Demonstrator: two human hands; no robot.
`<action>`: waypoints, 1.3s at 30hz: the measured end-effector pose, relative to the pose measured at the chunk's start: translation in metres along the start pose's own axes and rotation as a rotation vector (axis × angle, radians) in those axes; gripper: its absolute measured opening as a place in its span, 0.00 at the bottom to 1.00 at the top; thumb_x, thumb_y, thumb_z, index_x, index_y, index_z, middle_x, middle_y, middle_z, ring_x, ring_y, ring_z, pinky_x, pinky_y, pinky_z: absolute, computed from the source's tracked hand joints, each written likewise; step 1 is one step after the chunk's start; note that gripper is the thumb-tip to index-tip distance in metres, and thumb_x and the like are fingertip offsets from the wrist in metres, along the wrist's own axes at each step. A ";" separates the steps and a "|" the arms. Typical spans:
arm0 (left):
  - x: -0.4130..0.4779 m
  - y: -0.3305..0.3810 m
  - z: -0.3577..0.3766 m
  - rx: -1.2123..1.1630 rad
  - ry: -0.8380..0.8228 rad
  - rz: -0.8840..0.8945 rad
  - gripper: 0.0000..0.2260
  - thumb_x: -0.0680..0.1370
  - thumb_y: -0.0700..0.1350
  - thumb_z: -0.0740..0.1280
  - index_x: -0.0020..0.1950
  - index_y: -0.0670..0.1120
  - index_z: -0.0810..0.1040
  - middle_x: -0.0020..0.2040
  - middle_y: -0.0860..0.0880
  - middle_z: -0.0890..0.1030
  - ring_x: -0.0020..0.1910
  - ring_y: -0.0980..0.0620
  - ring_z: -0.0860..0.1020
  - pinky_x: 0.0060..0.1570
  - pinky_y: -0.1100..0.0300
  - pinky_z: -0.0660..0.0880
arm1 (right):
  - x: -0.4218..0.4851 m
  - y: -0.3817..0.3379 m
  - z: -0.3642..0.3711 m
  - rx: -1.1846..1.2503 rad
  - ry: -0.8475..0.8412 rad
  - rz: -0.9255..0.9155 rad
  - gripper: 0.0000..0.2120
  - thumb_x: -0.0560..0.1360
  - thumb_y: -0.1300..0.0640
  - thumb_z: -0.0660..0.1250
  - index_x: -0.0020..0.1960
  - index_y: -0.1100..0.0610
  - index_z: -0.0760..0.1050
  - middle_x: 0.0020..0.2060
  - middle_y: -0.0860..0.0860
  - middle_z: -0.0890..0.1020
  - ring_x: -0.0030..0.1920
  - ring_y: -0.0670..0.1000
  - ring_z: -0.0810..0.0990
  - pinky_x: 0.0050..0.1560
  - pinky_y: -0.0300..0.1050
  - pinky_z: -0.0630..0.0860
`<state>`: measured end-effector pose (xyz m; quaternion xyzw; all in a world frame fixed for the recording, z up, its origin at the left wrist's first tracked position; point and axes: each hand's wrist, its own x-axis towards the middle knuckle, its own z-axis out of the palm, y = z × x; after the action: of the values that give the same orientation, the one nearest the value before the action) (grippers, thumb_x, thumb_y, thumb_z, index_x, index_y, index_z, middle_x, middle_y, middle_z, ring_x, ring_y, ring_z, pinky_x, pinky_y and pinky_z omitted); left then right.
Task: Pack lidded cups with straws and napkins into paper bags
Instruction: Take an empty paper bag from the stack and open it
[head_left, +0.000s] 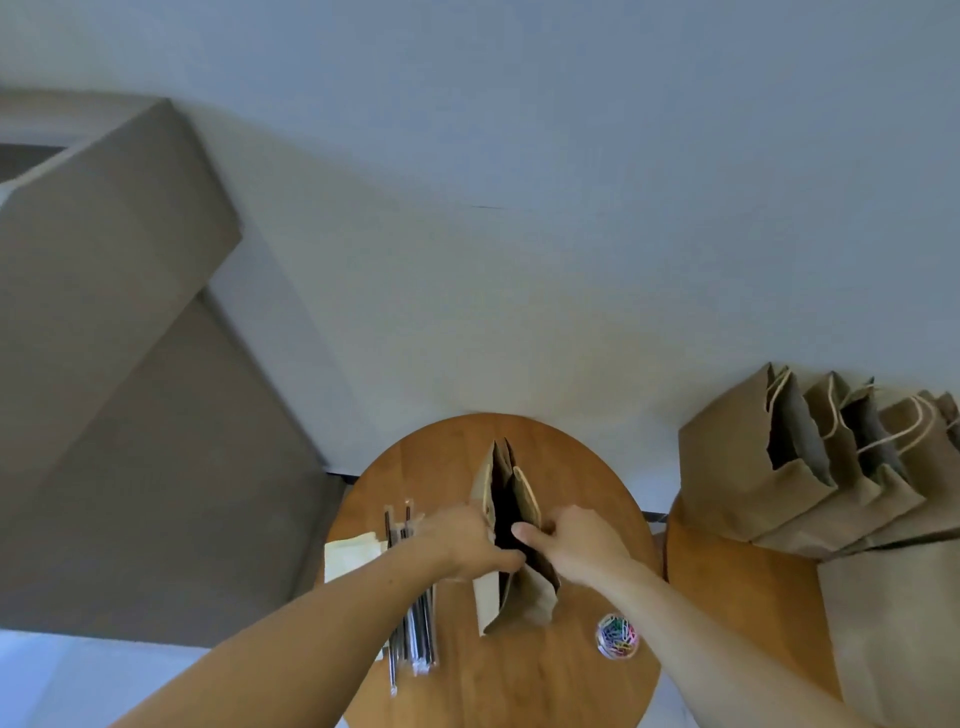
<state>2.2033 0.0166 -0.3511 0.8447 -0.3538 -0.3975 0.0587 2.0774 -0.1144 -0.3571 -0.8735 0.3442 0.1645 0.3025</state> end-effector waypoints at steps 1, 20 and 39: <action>0.003 0.004 0.002 -0.019 0.021 -0.027 0.26 0.66 0.71 0.65 0.49 0.51 0.77 0.40 0.51 0.80 0.41 0.53 0.80 0.44 0.56 0.81 | 0.002 0.001 0.000 -0.008 0.010 0.002 0.21 0.75 0.32 0.61 0.35 0.47 0.69 0.26 0.45 0.75 0.25 0.43 0.73 0.25 0.38 0.62; 0.014 -0.043 -0.007 -0.222 0.069 -0.157 0.18 0.76 0.60 0.66 0.46 0.45 0.79 0.40 0.45 0.82 0.36 0.51 0.83 0.43 0.59 0.83 | 0.024 0.039 0.000 0.110 -0.109 -0.046 0.17 0.76 0.40 0.67 0.59 0.49 0.71 0.47 0.43 0.80 0.39 0.47 0.83 0.32 0.33 0.77; -0.041 -0.009 -0.142 0.504 0.519 -0.140 0.28 0.77 0.52 0.62 0.75 0.47 0.62 0.74 0.45 0.65 0.73 0.43 0.61 0.70 0.44 0.61 | 0.042 -0.076 -0.111 -0.176 -0.010 -0.353 0.30 0.78 0.53 0.62 0.78 0.54 0.60 0.76 0.53 0.63 0.74 0.56 0.64 0.70 0.48 0.66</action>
<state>2.2918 0.0235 -0.2321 0.9274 -0.3554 -0.0734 -0.0906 2.1693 -0.1622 -0.2615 -0.9425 0.1686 0.1426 0.2509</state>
